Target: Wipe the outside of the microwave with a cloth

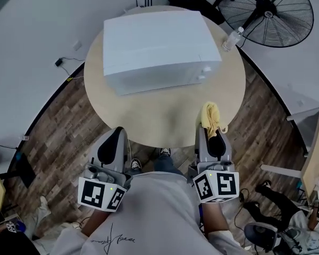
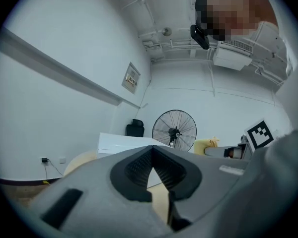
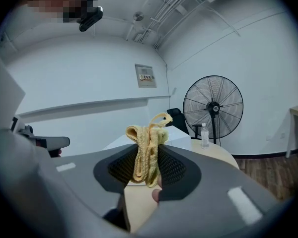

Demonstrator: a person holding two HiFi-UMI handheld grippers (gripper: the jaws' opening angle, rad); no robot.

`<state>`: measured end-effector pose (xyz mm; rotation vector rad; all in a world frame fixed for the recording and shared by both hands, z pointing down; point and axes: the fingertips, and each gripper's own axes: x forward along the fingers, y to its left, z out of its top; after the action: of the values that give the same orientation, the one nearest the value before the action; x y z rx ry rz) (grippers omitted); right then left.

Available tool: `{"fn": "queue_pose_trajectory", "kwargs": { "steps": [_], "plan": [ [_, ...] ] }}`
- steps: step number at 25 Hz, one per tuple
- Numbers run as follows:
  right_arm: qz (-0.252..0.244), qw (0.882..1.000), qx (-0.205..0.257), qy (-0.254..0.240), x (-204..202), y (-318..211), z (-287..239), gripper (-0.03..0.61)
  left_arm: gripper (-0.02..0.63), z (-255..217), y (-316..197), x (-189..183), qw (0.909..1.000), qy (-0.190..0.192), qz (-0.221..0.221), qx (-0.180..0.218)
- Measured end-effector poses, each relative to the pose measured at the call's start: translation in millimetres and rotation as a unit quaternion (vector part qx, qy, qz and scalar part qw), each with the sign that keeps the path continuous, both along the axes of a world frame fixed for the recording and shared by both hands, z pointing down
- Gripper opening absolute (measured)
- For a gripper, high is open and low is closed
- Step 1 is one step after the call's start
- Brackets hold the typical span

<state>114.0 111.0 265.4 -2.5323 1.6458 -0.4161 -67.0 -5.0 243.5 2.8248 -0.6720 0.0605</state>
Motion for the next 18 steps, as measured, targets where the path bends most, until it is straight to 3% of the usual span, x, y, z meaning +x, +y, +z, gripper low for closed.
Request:
{"fn": "queue_pose_trajectory", "kwargs": {
  "steps": [9,18],
  "plan": [
    [0.016,1.0,0.017,0.022,106.3,-20.2,26.9,0.127,-0.008,0.5,4.3,64.0,0.9993,-0.002,-0.032,0.017],
    [0.036,0.999,-0.005,0.029,189.6,-56.0,73.4,0.127,-0.008,20.3,13.5,70.2,0.9966,-0.028,-0.078,0.003]
  ]
}}
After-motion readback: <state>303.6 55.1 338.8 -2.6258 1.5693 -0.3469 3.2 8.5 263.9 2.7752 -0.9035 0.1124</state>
